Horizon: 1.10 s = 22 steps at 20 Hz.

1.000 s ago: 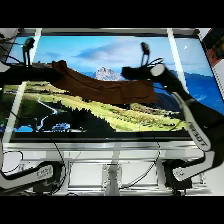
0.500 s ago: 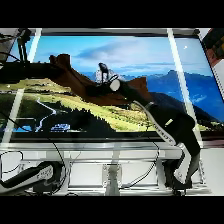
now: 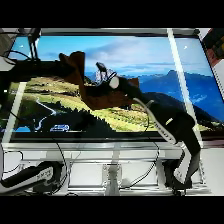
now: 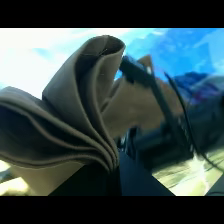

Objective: Fold the clothes and pants, and hang the long-sleeved shirts on hangers.

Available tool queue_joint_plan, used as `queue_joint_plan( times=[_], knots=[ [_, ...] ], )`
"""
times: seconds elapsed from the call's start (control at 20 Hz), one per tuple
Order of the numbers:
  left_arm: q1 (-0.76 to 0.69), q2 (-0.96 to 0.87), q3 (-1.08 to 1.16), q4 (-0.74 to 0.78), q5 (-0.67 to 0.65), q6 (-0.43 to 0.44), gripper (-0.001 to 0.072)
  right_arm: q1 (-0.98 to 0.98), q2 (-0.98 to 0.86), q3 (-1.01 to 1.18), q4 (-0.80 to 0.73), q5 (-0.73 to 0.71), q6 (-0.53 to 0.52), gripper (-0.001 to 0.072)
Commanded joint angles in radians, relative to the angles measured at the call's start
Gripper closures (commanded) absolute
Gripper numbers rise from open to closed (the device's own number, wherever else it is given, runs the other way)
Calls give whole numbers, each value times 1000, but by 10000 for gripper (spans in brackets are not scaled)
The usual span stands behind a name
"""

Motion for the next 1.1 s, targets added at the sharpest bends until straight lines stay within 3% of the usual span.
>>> queue_joint_plan(
  times=[0.0, 0.15, 0.45, 0.5, 0.55, 0.6, 0.7, 0.95, 1.05],
  knots=[
    [-127, -54, 0, -12, 103, 0, 689, -149, 81, 3, -213, 257, -1, 701],
    [-287, -140, 0, -13, 293, 0, 689, -289, 183, 3, -303, 378, -4, 701],
    [-581, -328, 0, -57, 789, 0, 674, -468, 293, 3, -320, 436, -4, 700],
    [-605, -348, 0, -57, 806, 0, 534, -484, 294, 3, -320, 447, -3, 698],
    [-624, -359, 0, -57, 797, 0, 240, -499, 294, 3, -322, 459, -4, 675],
    [-636, -361, 0, -57, 793, 0, 47, -511, 294, 2, -321, 460, -4, 608],
    [-642, -351, 1, -57, 793, 0, 35, -527, 293, 2, -323, 457, -5, 436],
    [-583, -289, 0, -56, 790, 0, 35, -529, 290, 2, -328, 432, -129, 432],
    [-536, -249, 0, -56, 728, 0, 37, -530, 278, 2, -330, 430, -173, 438]
  ],
)
